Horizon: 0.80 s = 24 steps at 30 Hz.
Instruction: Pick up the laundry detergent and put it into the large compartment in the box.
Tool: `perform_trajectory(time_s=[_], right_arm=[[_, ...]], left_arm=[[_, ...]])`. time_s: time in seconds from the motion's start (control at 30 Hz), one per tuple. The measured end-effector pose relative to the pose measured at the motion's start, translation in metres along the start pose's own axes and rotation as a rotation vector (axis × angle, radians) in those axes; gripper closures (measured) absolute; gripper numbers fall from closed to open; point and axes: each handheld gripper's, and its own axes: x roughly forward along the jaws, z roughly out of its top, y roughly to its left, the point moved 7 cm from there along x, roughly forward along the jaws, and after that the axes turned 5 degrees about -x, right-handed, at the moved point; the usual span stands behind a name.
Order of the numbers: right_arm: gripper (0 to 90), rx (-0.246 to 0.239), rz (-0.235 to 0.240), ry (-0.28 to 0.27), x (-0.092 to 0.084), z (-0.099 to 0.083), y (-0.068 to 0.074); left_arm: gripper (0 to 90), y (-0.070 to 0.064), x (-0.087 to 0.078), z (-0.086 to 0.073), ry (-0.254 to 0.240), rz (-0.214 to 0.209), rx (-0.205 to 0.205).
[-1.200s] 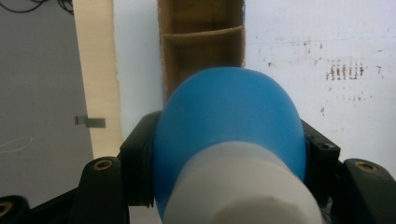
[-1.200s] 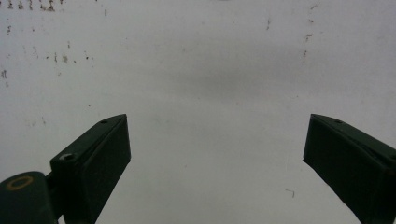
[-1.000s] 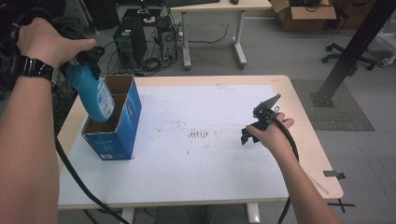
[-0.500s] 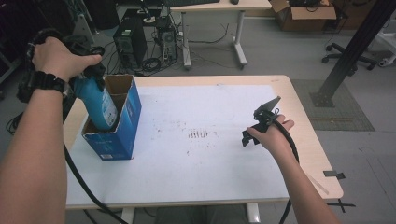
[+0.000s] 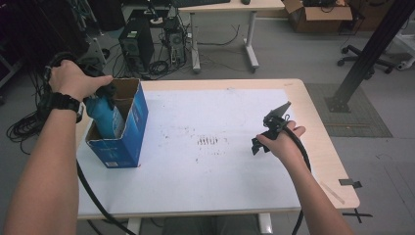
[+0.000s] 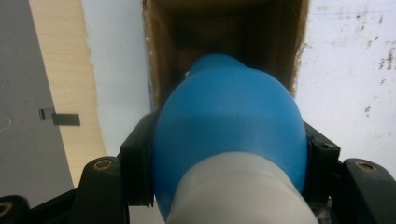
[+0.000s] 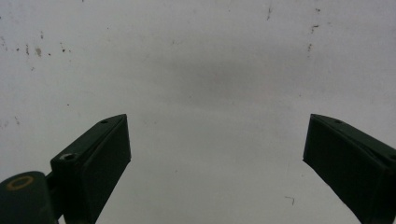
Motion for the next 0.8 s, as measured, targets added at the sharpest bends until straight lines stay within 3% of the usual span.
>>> perform_trajectory(time_s=[0.33, 0.8], right_arm=[[7.6, -0.004, -0.002, 0.006, 0.004, 0.0, 0.002], [7.6, -0.003, -0.002, 0.014, 0.009, -0.002, 0.0]], left_arm=[[37.4, -0.002, 0.026, -0.002, 0.041, 0.002, 0.006], [37.4, -0.009, 0.05, -0.003, 0.061, 0.017, 0.033]])
